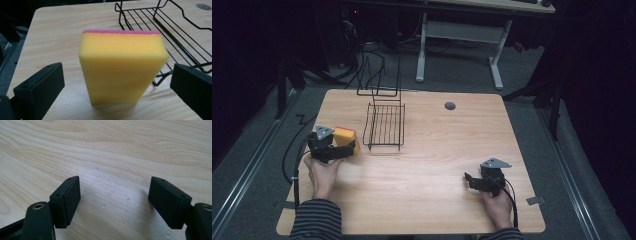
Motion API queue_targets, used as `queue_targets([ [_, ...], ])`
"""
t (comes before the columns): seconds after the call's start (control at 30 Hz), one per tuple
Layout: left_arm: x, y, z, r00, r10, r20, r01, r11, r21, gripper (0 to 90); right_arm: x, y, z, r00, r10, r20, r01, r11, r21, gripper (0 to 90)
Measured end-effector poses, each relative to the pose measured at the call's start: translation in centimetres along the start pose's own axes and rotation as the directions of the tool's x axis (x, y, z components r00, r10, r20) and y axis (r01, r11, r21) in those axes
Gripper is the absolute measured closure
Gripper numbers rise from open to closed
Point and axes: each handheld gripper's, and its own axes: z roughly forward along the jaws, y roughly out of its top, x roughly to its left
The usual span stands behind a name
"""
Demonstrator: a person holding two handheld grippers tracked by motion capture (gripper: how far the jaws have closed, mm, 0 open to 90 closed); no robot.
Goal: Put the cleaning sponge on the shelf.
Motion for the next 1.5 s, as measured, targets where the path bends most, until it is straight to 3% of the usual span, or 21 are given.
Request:
queue_targets([
  [0.7, 0.1, -0.5, 2.2, 0.9997, -0.024, -0.003, 0.025, 0.9997, 0.009, 0.4, 0.0, 0.0, 0.0, 1.0, -0.002, 0.001, 0.002, 1.0, -0.001, 26.1],
  [1.5, 0.0, -1.1, 3.7, 0.9997, -0.012, 0.021, 0.011, 0.9993, 0.036, 17.4, 0.0, 0.0, 0.0, 1.0, -0.003, 0.001, 0.003, 1.0, -0.001, 26.1],
])
